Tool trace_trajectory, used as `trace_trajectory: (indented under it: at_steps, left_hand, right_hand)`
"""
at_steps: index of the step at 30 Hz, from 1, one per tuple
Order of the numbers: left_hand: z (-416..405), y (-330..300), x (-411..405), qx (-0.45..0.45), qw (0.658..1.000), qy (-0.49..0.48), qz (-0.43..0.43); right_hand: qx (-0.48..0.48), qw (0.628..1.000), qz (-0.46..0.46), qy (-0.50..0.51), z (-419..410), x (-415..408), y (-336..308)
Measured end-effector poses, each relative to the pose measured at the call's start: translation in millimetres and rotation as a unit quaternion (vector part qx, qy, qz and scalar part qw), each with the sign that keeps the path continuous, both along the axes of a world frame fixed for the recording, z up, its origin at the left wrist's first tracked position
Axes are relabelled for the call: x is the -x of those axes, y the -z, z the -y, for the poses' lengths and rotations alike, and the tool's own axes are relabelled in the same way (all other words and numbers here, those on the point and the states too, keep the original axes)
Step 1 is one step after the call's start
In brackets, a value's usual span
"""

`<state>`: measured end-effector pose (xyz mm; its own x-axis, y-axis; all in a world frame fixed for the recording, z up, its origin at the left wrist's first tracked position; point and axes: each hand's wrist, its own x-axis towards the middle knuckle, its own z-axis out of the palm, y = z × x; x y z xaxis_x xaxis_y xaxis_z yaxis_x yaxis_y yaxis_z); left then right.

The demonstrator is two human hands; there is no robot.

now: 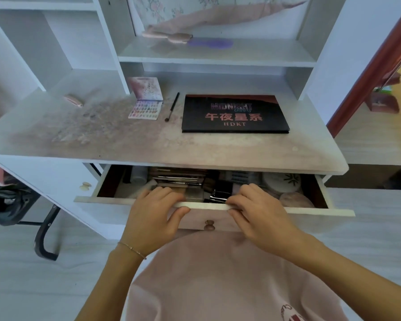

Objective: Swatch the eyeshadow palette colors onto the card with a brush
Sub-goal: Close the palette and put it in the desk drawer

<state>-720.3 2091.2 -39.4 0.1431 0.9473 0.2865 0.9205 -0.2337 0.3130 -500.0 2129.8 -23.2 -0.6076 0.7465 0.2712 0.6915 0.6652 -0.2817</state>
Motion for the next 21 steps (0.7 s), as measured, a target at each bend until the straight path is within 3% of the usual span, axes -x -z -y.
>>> trace_trajectory:
  at_steps: [9,13,15,18,21]
  left_hand:
    - [43.9,-0.7,3.8,0.059,0.997,0.021,0.035]
    - [37.7,-7.4,8.9,0.147,0.985,0.039,0.086]
    - [31.9,-12.4,10.5,0.163,0.974,0.045,0.152]
    - [16.5,-23.5,9.4,0.117,0.969,0.033,0.215]
    - [-9.2,-34.8,7.7,0.037,0.983,0.000,0.182]
  right_hand:
    - [0.084,0.994,0.026,-0.069,30.7,-9.3,1.2]
    - [0.122,0.986,0.075,-0.083,25.1,-7.5,3.3]
    - [0.139,0.982,0.073,-0.101,21.7,-6.4,0.2]
    - [0.172,0.981,-0.007,-0.087,6.6,-4.4,-13.5]
    - [0.139,0.983,-0.109,-0.042,-28.6,-0.5,-26.1]
